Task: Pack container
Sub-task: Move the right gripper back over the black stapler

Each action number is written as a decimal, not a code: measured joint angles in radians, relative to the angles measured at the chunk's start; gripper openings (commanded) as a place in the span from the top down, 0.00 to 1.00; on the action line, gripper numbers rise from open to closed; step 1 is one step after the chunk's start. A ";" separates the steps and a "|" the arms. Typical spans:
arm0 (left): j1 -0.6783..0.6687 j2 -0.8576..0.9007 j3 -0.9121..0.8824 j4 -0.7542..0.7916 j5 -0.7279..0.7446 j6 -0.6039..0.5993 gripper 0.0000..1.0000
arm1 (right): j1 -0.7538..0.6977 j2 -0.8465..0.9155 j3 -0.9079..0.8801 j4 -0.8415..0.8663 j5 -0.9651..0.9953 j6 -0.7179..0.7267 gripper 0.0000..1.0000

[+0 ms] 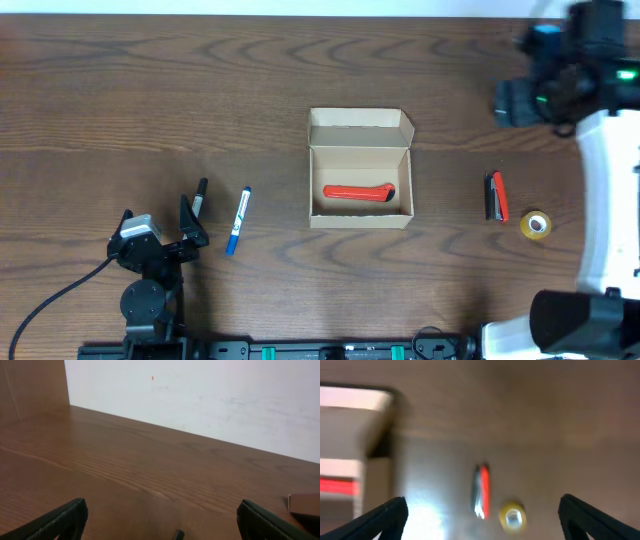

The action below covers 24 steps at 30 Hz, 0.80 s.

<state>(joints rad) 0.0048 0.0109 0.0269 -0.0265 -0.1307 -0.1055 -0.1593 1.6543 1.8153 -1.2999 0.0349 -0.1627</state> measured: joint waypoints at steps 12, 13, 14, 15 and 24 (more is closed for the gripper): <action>0.000 0.000 0.000 0.000 0.000 0.000 0.05 | -0.124 0.002 -0.303 0.150 0.008 0.077 0.08; 0.000 0.000 0.000 0.000 0.000 0.000 0.04 | -0.124 0.002 -0.354 0.185 0.004 0.080 0.08; 0.000 0.000 0.000 0.000 0.000 0.000 0.05 | -0.124 0.002 -0.397 0.212 0.002 0.082 0.08; 0.000 0.000 0.000 0.000 0.000 0.000 0.04 | -0.124 0.003 -0.436 0.237 0.000 0.084 0.08; 0.000 0.000 0.000 0.000 0.000 0.000 0.05 | -0.125 0.025 -0.600 0.382 -0.009 0.089 0.09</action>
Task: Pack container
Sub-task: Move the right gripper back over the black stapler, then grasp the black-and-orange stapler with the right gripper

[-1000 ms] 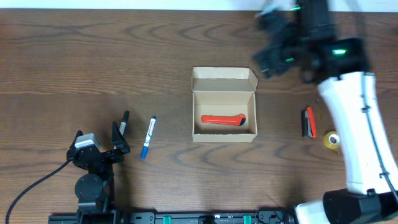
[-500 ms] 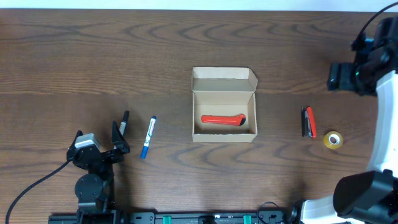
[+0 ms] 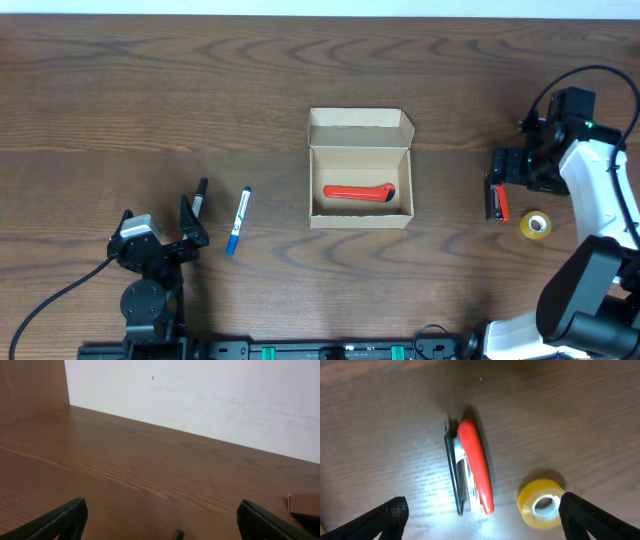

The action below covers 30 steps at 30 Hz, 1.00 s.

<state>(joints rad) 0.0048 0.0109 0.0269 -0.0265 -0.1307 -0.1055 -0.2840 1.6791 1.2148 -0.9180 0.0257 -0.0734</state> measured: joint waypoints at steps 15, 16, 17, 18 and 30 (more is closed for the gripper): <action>0.000 0.000 0.000 0.000 0.000 0.000 0.04 | 0.000 0.200 -0.018 0.052 -0.026 0.005 0.15; 0.000 0.000 0.000 0.000 0.000 0.000 0.05 | 0.000 0.202 -0.019 0.052 -0.027 0.005 0.15; 0.000 0.000 0.000 0.000 0.000 0.000 0.05 | 0.000 0.203 -0.019 0.051 -0.027 0.005 0.15; 0.000 0.000 0.000 0.000 0.000 0.000 0.05 | 0.000 0.203 -0.019 0.052 -0.027 0.005 0.15; 0.000 0.000 0.000 0.000 0.000 0.000 0.05 | 0.000 0.203 -0.071 0.085 -0.030 0.016 0.15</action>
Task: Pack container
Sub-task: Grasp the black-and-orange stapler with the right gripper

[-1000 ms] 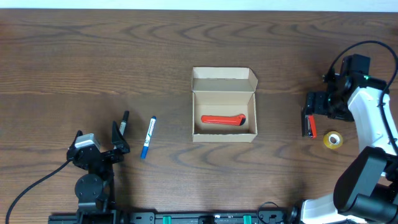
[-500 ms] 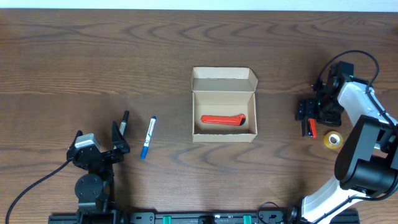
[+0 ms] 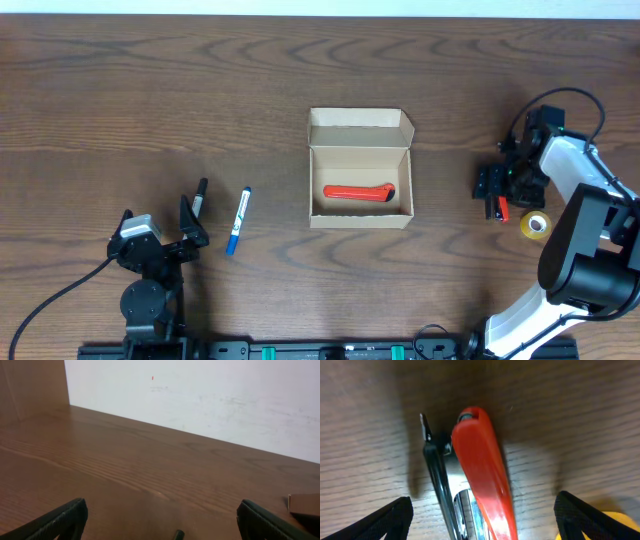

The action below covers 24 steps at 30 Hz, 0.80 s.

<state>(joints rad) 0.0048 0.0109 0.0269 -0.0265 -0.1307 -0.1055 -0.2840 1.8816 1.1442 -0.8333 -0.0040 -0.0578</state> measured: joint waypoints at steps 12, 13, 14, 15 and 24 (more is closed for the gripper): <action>0.000 0.000 0.000 0.000 0.000 0.000 0.05 | 0.000 -0.010 -0.034 0.035 -0.001 0.018 0.62; 0.000 0.000 0.000 0.000 0.000 0.000 0.04 | 0.000 -0.010 -0.034 0.036 -0.003 0.019 0.70; 0.000 0.000 0.000 0.000 0.000 0.000 0.05 | 0.000 -0.010 -0.034 0.035 -0.005 0.021 0.73; 0.000 0.000 0.000 0.000 0.000 0.000 0.04 | 0.000 -0.014 -0.034 0.035 -0.005 0.026 0.77; 0.000 0.000 0.000 0.000 0.000 0.000 0.05 | 0.000 -0.021 -0.035 0.048 -0.013 0.028 0.99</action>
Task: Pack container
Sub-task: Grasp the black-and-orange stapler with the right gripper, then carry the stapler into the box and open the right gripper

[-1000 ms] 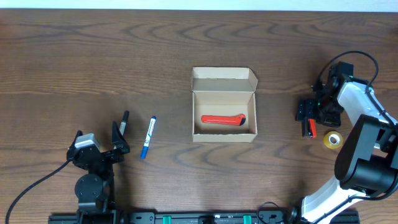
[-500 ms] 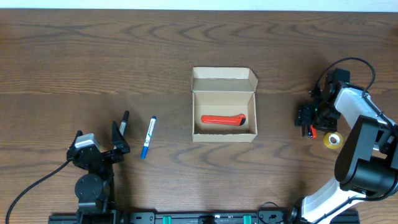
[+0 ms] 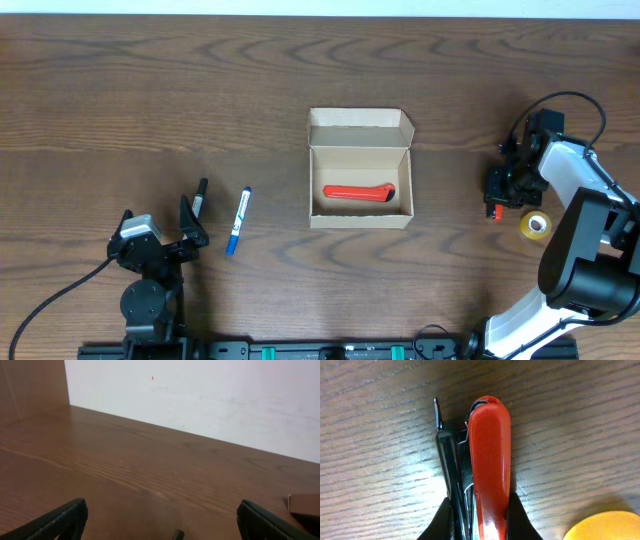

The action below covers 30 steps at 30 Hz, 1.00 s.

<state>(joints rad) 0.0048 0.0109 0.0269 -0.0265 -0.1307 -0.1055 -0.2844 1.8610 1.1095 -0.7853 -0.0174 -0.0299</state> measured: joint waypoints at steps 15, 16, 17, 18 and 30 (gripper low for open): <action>0.000 0.000 0.000 0.000 0.000 0.000 0.05 | 0.145 -0.340 0.282 -0.047 -0.317 -0.179 0.99; 0.000 0.000 0.000 0.000 0.000 0.000 0.05 | 0.180 -0.366 0.302 -0.074 -0.330 -0.221 0.99; 0.000 0.000 0.000 0.000 0.000 0.000 0.05 | 0.229 -0.392 0.324 -0.109 -0.346 -0.276 0.99; 0.000 0.000 0.000 0.000 0.000 0.000 0.05 | 0.283 -0.412 0.341 -0.146 -0.363 -0.340 0.99; 0.000 0.000 0.000 0.000 0.000 0.000 0.05 | 0.669 -0.380 0.360 -0.361 -0.270 -0.902 0.99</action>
<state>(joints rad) 0.0048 0.0109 0.0269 -0.0265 -0.1307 -0.1055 0.3847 1.4815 1.4696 -1.1465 -0.2871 -0.9321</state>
